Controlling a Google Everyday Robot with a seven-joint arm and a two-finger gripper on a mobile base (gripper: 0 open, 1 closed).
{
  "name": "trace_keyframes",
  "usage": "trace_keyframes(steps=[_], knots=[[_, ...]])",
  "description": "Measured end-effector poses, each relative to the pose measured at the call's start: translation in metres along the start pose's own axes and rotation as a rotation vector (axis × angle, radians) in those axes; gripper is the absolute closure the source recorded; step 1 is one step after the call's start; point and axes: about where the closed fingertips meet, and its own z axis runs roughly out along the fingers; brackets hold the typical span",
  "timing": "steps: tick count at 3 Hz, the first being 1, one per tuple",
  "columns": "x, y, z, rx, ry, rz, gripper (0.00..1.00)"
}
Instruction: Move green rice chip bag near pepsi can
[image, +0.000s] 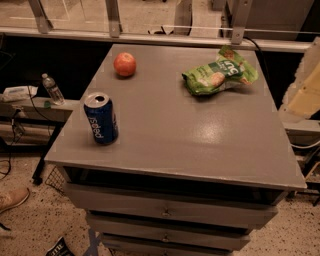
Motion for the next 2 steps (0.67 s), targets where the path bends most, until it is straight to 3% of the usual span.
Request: trace_keyframes(steps=[1, 2], knots=[[0.0, 0.0, 0.0, 0.0, 0.0, 0.0, 0.0], [-0.007, -0.026, 0.01, 0.048, -0.055, -0.03, 0.0]])
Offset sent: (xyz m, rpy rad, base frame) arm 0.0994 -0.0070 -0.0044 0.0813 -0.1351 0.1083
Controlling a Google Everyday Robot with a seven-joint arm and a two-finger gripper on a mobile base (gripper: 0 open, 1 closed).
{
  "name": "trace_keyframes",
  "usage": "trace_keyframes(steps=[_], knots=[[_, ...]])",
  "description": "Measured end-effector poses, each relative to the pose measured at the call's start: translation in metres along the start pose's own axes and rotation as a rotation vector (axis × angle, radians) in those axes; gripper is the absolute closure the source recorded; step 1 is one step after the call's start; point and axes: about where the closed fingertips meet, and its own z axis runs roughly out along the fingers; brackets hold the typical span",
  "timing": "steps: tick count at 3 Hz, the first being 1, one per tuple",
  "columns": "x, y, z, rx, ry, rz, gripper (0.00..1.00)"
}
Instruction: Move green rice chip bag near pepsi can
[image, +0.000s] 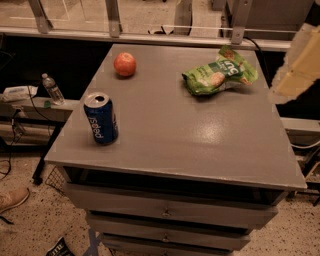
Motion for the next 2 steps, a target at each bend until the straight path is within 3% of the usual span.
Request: trace_keyframes(steps=[1, 2], knots=[[-0.013, -0.045, 0.049, 0.027, -0.053, -0.083, 0.0], [-0.019, -0.077, 0.135, -0.014, -0.022, -0.179, 0.0]])
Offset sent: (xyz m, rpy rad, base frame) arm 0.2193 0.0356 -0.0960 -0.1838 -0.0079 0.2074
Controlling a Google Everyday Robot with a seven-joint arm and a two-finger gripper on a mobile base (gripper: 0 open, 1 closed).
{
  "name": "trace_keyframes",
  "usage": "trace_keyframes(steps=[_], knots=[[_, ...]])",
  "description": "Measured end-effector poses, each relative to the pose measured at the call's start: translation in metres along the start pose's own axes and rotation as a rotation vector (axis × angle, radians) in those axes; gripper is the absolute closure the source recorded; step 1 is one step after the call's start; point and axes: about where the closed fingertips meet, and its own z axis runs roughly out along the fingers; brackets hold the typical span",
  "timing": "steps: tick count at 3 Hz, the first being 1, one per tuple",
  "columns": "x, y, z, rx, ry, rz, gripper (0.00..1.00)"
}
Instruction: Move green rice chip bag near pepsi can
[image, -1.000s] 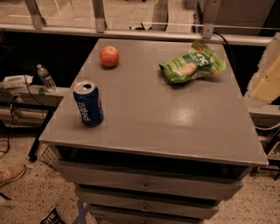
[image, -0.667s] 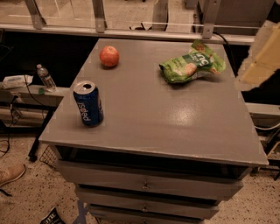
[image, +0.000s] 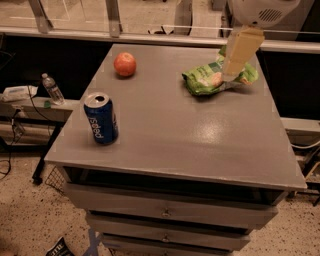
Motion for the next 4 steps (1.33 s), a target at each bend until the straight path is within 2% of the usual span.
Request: trace_keyframes(steps=[1, 2, 3, 4], knots=[[0.0, 0.0, 0.0, 0.0, 0.0, 0.0, 0.0], [0.023, 0.008, 0.057, -0.074, 0.047, -0.031, 0.0], [0.052, 0.019, 0.114, -0.141, 0.098, -0.027, 0.0], [0.082, 0.022, 0.165, -0.152, 0.17, 0.018, 0.0]])
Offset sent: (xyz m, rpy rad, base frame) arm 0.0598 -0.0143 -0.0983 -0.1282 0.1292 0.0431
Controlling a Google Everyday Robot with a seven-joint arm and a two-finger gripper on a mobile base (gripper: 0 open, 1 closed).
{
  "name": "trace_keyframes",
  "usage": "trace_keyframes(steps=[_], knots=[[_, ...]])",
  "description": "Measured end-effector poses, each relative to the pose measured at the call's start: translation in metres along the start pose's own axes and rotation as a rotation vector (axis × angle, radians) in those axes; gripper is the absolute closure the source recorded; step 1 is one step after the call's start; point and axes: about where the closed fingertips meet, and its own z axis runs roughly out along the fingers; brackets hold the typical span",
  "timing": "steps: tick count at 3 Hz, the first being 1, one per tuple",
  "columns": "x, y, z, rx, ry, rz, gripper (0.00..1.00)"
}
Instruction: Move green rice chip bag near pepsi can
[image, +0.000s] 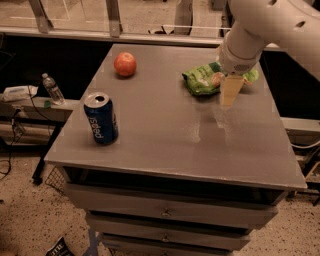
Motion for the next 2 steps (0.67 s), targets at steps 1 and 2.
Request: trace_keyframes(steps=[1, 2], knots=[[0.011, -0.013, 0.031, 0.015, 0.05, 0.028, 0.0], [0.017, -0.031, 0.046, 0.04, 0.081, 0.043, 0.0]])
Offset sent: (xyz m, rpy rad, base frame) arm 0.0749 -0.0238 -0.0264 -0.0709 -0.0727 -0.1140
